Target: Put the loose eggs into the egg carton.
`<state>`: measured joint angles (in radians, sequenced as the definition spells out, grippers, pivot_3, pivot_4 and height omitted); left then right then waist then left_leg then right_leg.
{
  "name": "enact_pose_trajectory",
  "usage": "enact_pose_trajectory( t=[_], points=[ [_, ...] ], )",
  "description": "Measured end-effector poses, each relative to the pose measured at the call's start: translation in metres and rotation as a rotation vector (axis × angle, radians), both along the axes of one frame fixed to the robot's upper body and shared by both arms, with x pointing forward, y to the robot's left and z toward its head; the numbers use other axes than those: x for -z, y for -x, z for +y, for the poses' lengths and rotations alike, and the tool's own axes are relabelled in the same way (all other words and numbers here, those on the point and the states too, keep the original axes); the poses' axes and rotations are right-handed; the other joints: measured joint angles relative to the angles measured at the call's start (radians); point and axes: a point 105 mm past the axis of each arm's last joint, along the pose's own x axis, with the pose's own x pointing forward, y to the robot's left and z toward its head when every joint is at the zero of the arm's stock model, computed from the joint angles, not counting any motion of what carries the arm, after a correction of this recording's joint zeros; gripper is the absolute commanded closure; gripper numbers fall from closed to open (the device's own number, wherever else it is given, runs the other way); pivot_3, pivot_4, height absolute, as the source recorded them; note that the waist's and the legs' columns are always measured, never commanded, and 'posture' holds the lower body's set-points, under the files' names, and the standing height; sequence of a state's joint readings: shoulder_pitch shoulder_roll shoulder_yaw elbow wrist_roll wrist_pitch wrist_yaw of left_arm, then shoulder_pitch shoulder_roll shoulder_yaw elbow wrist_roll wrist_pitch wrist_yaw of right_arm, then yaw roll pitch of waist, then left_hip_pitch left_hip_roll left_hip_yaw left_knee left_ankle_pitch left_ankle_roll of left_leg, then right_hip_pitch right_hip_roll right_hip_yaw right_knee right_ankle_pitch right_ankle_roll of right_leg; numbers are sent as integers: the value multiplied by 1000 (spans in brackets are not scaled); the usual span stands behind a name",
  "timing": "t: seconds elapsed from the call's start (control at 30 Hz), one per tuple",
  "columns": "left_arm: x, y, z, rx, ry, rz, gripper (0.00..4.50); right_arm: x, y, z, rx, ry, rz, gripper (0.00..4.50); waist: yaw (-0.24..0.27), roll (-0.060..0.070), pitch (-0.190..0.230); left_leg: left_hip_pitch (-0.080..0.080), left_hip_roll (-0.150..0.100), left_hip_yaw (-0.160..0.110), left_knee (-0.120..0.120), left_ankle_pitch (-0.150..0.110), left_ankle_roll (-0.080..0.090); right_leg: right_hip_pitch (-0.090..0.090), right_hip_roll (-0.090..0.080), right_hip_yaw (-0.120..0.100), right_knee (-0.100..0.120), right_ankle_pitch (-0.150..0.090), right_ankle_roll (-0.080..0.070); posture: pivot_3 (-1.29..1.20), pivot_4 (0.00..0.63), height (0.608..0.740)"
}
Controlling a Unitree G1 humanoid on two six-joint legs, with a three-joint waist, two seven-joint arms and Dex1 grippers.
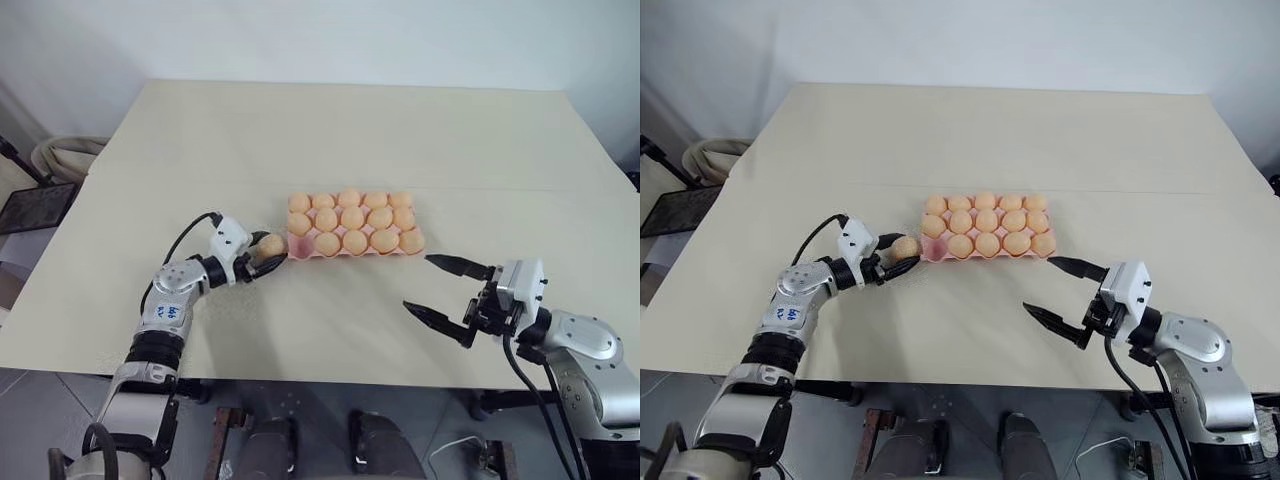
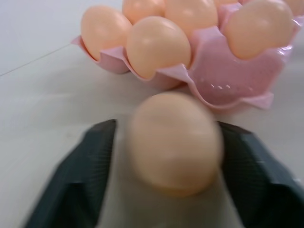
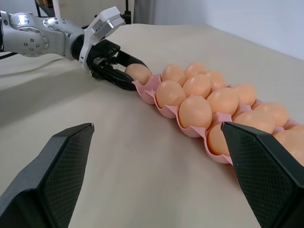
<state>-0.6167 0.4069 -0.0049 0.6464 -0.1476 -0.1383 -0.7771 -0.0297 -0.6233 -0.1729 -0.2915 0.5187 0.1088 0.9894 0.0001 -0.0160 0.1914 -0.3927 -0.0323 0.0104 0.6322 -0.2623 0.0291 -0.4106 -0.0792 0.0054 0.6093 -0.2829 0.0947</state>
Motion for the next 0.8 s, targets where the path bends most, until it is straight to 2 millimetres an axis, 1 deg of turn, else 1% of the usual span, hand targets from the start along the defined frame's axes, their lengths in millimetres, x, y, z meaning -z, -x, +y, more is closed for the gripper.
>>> enact_pose_trajectory(
  t=[0.03,0.07,0.13,0.23,0.33,0.4,0.43,0.57,0.67,0.77,0.8],
  points=[
    [0,0,-2,5,4,-3,2586,0,0,0,1,0,0,0,0,0,0,0,0,0,0,0,0,0,0,0,0,0,0,0,150,740],
    [0,1,-3,10,9,-3,2718,0,0,0,2,0,-1,0,0,0,0,0,0,0,0,0,0,0,0,0,0,0,0,0,150,740],
    [1,4,0,17,28,1,2718,0,0,0,2,0,-1,0,-2,0,0,0,0,0,-1,0,0,0,0,0,1,0,0,0,150,740],
    [-1,15,10,33,83,-6,2718,0,0,0,2,0,-1,0,-3,0,0,0,0,0,-1,0,0,-1,0,0,1,0,0,0,150,740],
    [-18,21,15,64,125,-57,2718,0,0,0,4,0,0,0,1,0,0,0,0,0,0,0,-1,0,0,0,1,0,0,0,150,740],
    [-30,21,10,100,127,-92,2718,0,0,0,4,0,0,0,10,0,0,0,0,0,1,-2,-3,1,-1,0,0,0,0,0,150,740],
    [-35,21,4,129,124,-105,2718,0,0,0,4,0,0,0,14,0,0,0,0,0,2,-2,-3,1,-1,0,0,0,0,0,150,740],
    [-44,15,-18,199,111,-108,2718,0,0,0,3,0,-3,0,21,0,0,0,0,0,3,-2,-3,1,-1,0,0,0,0,0,150,740],
    [-42,10,-30,225,109,-85,2718,-1,0,0,6,-1,-5,0,22,0,0,0,0,0,2,0,0,1,0,-1,1,0,0,0,150,740],
    [-34,6,-42,232,103,-46,2718,-1,0,0,10,-2,-7,0,20,0,0,0,0,0,2,0,0,0,0,-1,1,0,0,0,150,740],
    [-33,5,-43,229,110,-37,2398,-2,1,1,11,-1,-10,0,20,0,0,0,0,0,2,0,0,0,1,-1,1,0,0,0,150,740]
  ],
)
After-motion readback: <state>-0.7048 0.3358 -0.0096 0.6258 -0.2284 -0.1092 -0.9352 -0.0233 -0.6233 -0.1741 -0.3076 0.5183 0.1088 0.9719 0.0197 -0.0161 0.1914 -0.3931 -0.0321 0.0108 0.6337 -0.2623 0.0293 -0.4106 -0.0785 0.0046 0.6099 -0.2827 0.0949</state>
